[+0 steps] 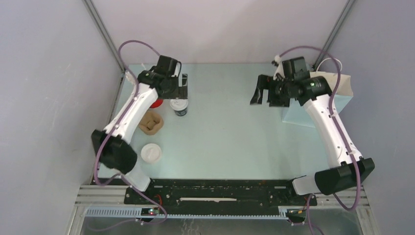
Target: Pack the takeout coffee
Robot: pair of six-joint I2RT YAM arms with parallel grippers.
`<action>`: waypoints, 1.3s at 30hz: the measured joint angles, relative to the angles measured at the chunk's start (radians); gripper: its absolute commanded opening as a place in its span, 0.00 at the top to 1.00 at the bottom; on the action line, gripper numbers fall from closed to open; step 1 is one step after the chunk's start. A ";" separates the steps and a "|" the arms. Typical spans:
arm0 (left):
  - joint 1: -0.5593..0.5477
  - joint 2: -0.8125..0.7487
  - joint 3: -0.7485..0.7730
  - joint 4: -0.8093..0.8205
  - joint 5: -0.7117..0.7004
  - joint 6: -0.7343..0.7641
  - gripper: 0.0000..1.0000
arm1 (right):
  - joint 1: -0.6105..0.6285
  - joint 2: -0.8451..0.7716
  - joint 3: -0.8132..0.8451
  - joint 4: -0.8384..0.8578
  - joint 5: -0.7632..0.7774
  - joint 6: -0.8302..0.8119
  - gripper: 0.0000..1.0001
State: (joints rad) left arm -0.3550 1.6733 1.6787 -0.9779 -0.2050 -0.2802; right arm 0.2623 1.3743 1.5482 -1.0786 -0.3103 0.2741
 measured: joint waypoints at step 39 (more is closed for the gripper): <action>0.179 -0.597 -0.533 0.045 0.093 -0.033 0.20 | -0.155 -0.123 0.239 0.042 -0.045 0.264 0.06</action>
State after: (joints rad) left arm -0.1764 1.0767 1.1461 -0.9329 -0.1116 -0.3130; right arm 0.1070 1.2510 1.7870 -1.0370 -0.3553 0.5381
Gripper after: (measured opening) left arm 0.854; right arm 0.938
